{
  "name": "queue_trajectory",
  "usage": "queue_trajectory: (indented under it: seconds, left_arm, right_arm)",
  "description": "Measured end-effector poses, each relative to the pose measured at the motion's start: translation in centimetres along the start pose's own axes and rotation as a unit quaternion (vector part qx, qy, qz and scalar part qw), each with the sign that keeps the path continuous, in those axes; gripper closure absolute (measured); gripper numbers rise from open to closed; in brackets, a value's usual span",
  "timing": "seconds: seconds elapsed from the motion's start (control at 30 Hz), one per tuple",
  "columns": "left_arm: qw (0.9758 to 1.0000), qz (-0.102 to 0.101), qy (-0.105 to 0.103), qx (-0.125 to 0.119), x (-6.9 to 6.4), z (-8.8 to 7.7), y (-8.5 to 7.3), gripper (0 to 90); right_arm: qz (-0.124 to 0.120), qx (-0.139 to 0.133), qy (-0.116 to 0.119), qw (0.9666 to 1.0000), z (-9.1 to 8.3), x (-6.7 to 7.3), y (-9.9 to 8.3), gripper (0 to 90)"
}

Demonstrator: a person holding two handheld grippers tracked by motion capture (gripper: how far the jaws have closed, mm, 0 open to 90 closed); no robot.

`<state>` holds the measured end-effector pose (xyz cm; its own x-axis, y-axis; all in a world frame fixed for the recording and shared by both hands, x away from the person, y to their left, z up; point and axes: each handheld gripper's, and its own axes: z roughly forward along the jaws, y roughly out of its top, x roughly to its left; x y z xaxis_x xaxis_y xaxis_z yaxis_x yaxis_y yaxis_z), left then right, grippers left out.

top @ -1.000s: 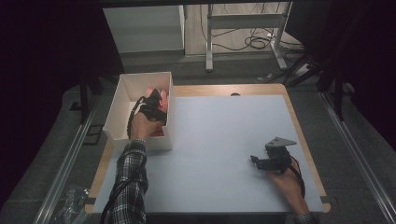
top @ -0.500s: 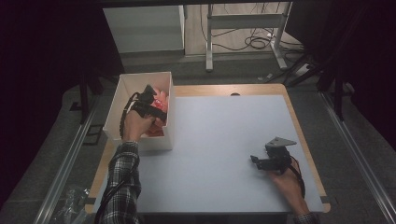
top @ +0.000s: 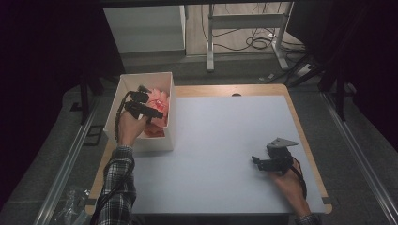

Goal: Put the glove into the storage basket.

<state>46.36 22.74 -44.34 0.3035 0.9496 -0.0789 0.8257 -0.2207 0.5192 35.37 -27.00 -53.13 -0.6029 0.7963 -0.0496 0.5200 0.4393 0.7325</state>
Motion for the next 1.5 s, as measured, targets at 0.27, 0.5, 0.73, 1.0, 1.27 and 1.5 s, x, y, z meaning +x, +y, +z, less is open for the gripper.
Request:
queue_trajectory:
  seconds: [0.27, 0.5, 0.73, 1.0, 1.27, 1.5]
  left_arm:
    - [0.9986, 0.007, 0.0, -0.052, 0.3, -1.5, -0.7, 0.4]
    - [0.9968, 0.015, 0.001, -0.078, 0.7, -2.3, -1.3, 0.6]
    - [0.9953, 0.017, -0.007, -0.095, 0.9, -3.4, -2.1, 0.8]
    - [0.9927, 0.017, -0.02, -0.118, 0.9, -4.4, -3.0, 0.8]
    - [0.9895, 0.031, -0.028, -0.139, -0.1, -5.6, -3.5, 0.7]
    - [0.987, 0.038, -0.043, -0.15, -0.7, -6.2, -4.0, 0.7]
  right_arm:
    - [0.001, 0.0, 0.0, 1.0, 0.0, 0.0, 0.0, 21.4]
    - [0.001, 0.0, 0.0, 1.0, 0.0, 0.0, 0.0, 21.4]
    - [0.001, 0.0, 0.0, 1.0, 0.0, 0.0, 0.0, 21.4]
    - [0.001, 0.0, 0.0, 1.0, 0.0, 0.0, 0.0, 21.4]
    - [0.001, 0.0, 0.0, 1.0, 0.0, 0.0, 0.0, 21.4]
    - [0.0, 0.0, 0.0, 1.0, 0.0, 0.0, 0.0, 21.4]
